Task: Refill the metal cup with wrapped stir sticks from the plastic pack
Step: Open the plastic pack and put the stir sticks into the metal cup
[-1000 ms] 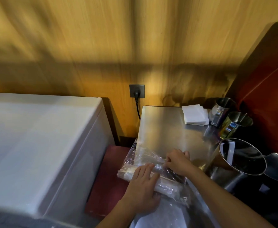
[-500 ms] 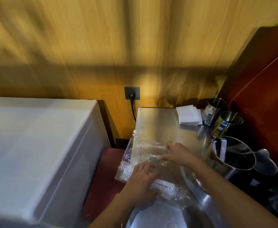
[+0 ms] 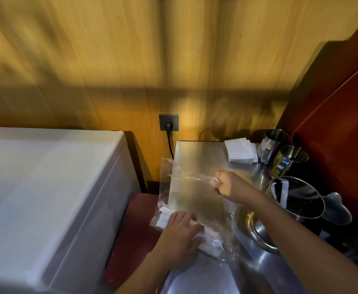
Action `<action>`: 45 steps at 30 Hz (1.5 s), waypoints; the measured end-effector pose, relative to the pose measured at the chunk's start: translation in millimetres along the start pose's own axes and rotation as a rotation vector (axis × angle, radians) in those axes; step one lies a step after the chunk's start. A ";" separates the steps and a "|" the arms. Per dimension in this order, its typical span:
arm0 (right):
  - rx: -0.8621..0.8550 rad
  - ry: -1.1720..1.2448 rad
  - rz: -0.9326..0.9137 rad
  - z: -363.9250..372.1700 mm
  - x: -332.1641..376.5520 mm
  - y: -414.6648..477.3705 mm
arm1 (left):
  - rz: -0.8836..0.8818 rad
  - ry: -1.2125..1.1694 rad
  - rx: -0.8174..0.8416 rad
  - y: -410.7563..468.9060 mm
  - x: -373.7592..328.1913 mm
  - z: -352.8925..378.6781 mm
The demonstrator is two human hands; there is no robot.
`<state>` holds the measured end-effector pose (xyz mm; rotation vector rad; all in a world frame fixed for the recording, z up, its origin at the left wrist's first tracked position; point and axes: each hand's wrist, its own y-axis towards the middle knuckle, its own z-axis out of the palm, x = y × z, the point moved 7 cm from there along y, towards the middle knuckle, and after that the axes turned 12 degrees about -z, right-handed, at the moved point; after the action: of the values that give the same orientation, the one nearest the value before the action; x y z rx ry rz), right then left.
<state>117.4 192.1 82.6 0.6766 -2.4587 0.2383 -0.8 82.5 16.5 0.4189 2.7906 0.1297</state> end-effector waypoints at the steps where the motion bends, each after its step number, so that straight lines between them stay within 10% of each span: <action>1: 0.005 -0.005 0.000 1.3 1.2 0.3 | 0.006 -0.016 -0.006 1.4 0.2 -0.6; 32: -0.162 0.000 0.020 -67.7 39.0 -14.0 | -0.020 -0.067 0.202 -12.4 -6.8 10.5; 45: -0.324 0.852 0.251 -90.1 52.1 -20.3 | -0.275 -0.580 -0.131 22.7 -87.3 -95.0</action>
<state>134.3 180.9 186.7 0.0745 -1.6881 0.1683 54.1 74.0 135.1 0.0240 2.2214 0.1059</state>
